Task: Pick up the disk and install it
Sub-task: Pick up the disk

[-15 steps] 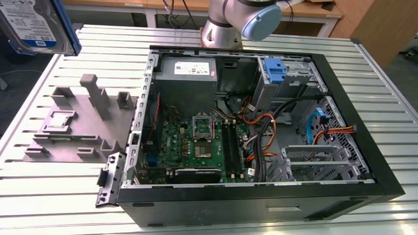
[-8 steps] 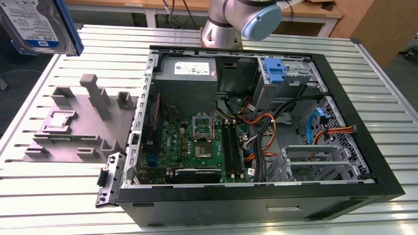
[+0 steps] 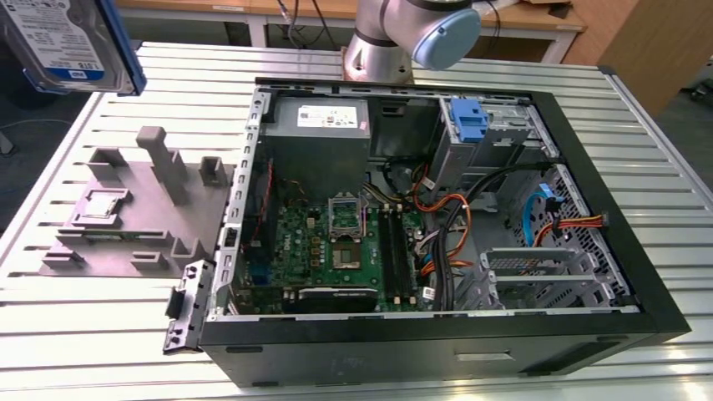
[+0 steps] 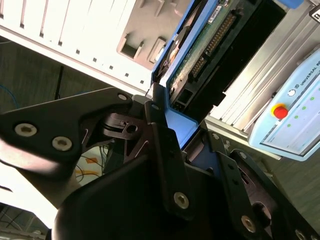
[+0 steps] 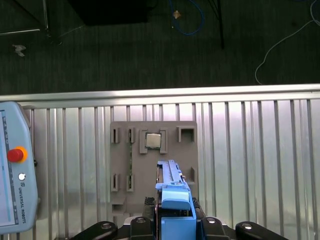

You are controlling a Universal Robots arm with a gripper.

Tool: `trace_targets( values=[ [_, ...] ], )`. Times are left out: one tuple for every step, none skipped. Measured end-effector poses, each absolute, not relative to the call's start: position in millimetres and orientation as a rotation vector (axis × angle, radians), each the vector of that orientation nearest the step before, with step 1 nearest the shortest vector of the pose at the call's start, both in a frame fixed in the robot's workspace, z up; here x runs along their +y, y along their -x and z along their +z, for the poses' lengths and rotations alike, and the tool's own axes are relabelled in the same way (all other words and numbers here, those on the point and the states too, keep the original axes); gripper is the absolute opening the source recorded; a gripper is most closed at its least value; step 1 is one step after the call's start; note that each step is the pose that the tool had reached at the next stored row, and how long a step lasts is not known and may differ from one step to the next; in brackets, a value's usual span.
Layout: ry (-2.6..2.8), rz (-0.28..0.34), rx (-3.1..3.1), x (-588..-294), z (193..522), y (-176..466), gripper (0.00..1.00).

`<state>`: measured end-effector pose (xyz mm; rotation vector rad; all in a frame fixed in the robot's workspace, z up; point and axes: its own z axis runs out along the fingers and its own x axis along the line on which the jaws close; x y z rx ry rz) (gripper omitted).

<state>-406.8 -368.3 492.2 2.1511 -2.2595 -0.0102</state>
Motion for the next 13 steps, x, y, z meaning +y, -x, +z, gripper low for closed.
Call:
trace_targets(
  values=[
    [-2.151, -0.01, -2.26, -368.3, 492.2, 406.4, 0.36],
    [-2.151, -0.01, -2.259, -368.3, 492.2, 406.0, 0.36],
    [-2.151, -0.01, -2.26, -368.3, 492.2, 405.6, 0.36],
    [-2.151, -0.01, -2.26, -368.3, 492.2, 405.2, 0.36],
    [-2.151, -0.01, -2.259, -368.3, 492.2, 404.8, 0.36],
    [-2.151, -0.01, -2.26, -368.3, 492.2, 404.4, 0.36],
    [-2.151, -0.01, -2.259, -368.3, 492.2, 403.9, 0.36],
    [-2.151, -0.01, -2.259, -368.3, 492.2, 403.5, 0.36],
    [-2.151, -0.01, -2.259, -368.3, 492.2, 403.0, 0.36],
    [-2.151, -0.01, -2.259, -368.3, 492.2, 402.6, 0.36],
    [-2.151, -0.01, -2.259, -368.3, 492.2, 402.1, 0.36],
    [-2.151, -0.01, -2.259, -368.3, 492.2, 401.6, 0.36],
    [-2.151, -0.01, -2.259, -368.3, 492.2, 401.2, 0.36]
  ],
)
